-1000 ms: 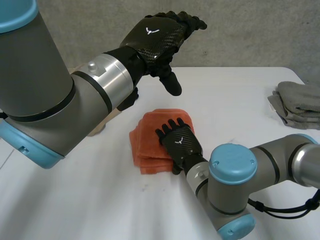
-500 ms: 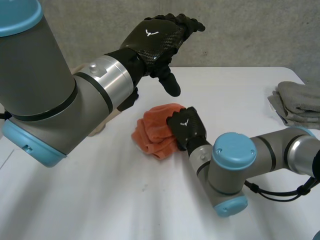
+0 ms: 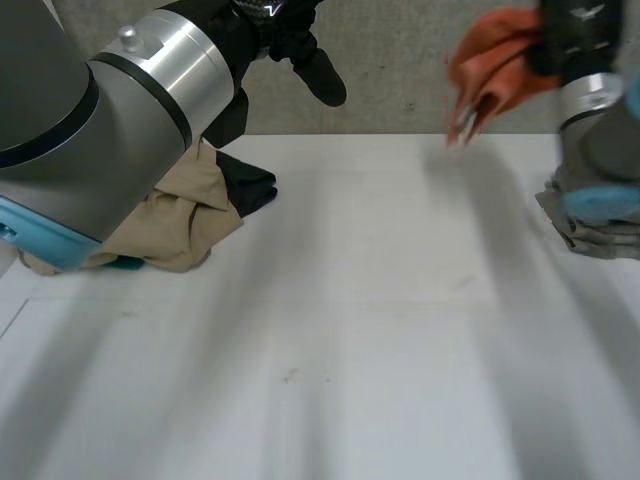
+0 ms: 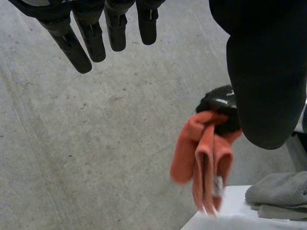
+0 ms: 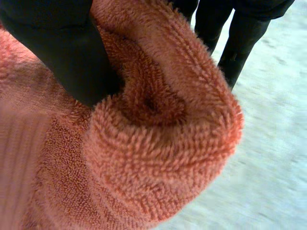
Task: Fold the laundry.
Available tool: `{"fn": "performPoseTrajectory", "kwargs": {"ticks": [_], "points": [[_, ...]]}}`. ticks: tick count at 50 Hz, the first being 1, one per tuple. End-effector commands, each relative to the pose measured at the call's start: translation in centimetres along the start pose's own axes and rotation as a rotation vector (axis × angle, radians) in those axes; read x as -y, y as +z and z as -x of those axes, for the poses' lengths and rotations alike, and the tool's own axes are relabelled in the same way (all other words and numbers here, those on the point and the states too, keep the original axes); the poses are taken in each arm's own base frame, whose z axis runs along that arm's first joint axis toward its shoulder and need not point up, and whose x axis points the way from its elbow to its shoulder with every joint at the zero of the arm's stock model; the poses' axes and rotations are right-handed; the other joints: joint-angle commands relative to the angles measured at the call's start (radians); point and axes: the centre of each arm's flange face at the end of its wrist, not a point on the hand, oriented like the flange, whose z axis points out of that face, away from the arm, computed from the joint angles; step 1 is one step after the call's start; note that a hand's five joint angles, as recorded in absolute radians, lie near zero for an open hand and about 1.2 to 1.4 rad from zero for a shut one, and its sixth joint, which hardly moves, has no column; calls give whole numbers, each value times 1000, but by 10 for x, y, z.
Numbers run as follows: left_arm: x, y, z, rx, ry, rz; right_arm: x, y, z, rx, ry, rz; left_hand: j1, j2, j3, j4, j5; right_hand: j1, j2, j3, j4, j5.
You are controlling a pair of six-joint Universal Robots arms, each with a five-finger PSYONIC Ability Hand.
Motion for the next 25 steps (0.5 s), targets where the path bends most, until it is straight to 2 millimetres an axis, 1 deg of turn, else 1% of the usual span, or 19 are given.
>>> {"fn": "performPoseTrajectory", "kwargs": {"ticks": [1, 2, 3, 6, 7, 10, 11, 13, 14, 16, 19, 21, 24, 25], "points": [[-13, 2, 0, -4, -11, 32, -56, 16, -82, -88, -32, 47, -14, -31, -33, -24, -50, 377, 240, 225, 200, 293], [-15, 2, 0, -6, -12, 36, -64, 15, -91, -90, -37, 58, -14, -31, -33, -24, -50, 377, 240, 225, 200, 293], [-19, 3, 0, -5, -14, 47, -84, 11, -107, -90, -38, 86, -14, -31, -33, -24, -50, 377, 240, 225, 200, 293], [-27, 4, 0, -7, -18, 65, -115, 2, -125, -74, -18, 123, -14, -31, -33, -24, -50, 377, 240, 225, 200, 293], [-31, 4, -1, -10, -21, 75, -136, -6, -135, -58, 5, 151, -14, -31, -33, -24, -50, 377, 240, 225, 200, 293], [-38, 5, -1, -12, -25, 91, -168, -20, -147, -25, 31, 190, -14, -31, -33, -24, -50, 377, 240, 225, 200, 293], [-43, 5, -2, -14, -28, 105, -188, -31, -154, -14, 35, 222, -14, -31, -33, -24, -50, 377, 240, 225, 200, 293], [-49, 5, -2, -13, -30, 120, -204, -43, -164, -11, 34, 252, -14, -31, -33, -24, -50, 377, 240, 225, 200, 293], [-53, 5, -1, -12, -29, 130, -217, -54, -173, -10, 29, 279, -14, -31, -33, -24, -50, 377, 240, 225, 200, 293], [-56, 5, -1, -12, -31, 138, -227, -64, -179, -15, 21, 304, -14, -31, -33, -24, -50, 377, 240, 225, 200, 293], [-60, 6, -2, -14, -31, 145, -234, -77, -188, -24, 5, 338, -14, -31, -33, -24, -50, 377, 240, 225, 200, 293], [-61, 6, -2, -16, -30, 147, -232, -83, -193, -29, 2, 353, -14, -31, -33, -24, -50, 377, 240, 225, 200, 293], [-59, 6, -3, -16, -28, 141, -227, -86, -197, -30, 5, 348, -14, -31, -33, -24, -50, 377, 240, 225, 200, 293], [-58, 6, -4, -20, -28, 139, -223, -86, -198, -25, 6, 338, -14, -31, -33, -24, -50, 377, 240, 225, 200, 293]]}}
